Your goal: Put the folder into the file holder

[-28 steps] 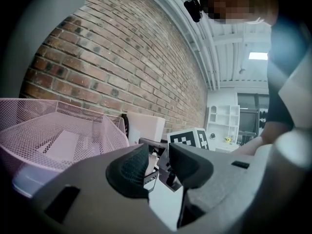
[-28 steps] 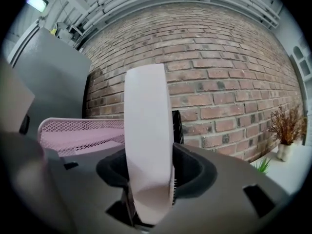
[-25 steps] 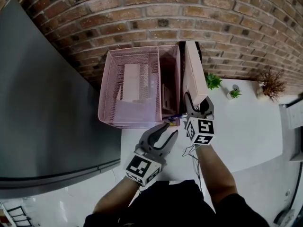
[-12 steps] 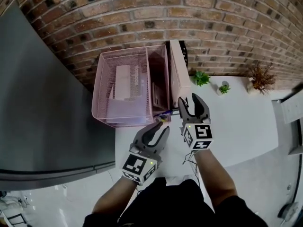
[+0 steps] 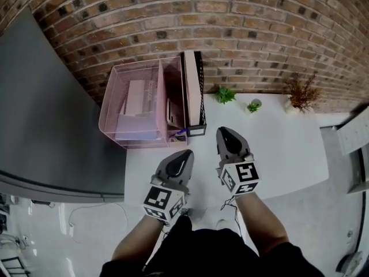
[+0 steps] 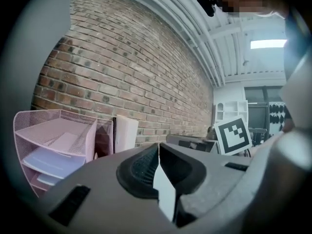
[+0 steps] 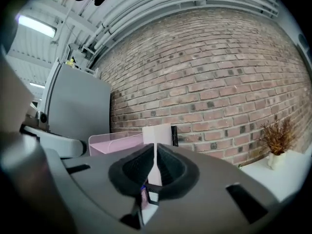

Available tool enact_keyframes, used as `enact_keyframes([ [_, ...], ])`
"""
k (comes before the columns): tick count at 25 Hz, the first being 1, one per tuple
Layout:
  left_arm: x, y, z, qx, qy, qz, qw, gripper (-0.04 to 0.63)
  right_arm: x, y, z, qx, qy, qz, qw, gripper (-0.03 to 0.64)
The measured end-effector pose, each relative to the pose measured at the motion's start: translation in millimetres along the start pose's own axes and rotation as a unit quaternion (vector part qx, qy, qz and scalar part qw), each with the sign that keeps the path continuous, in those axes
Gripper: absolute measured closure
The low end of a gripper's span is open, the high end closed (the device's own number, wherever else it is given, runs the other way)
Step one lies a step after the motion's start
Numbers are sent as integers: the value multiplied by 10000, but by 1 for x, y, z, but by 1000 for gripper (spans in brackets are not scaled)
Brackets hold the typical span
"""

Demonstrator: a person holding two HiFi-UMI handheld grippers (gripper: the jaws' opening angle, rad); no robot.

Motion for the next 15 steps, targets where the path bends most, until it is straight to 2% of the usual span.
enact_keyframes([
  [1,12,-1,-1,19,-29,-6,10000,584,4,-3,-11,-2,-67,30,10000,613],
  [8,101,-5,-13,73,-411,-153,9990,589,28,-26,-94,34,-669,28,9978,614],
  [15,188,-9,-44,148,-929,14,9956,589,32,-44,-183,82,-1364,-179,9905,614],
])
Point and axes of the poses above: the fingertips, and each gripper's own axes: z forward along the fingers, x to its right, y out of its underside, the point moved 7 cm from there along -z, backward along the fingers, and after that the axes turned 5 degrees about z, right-handed, at the moved point
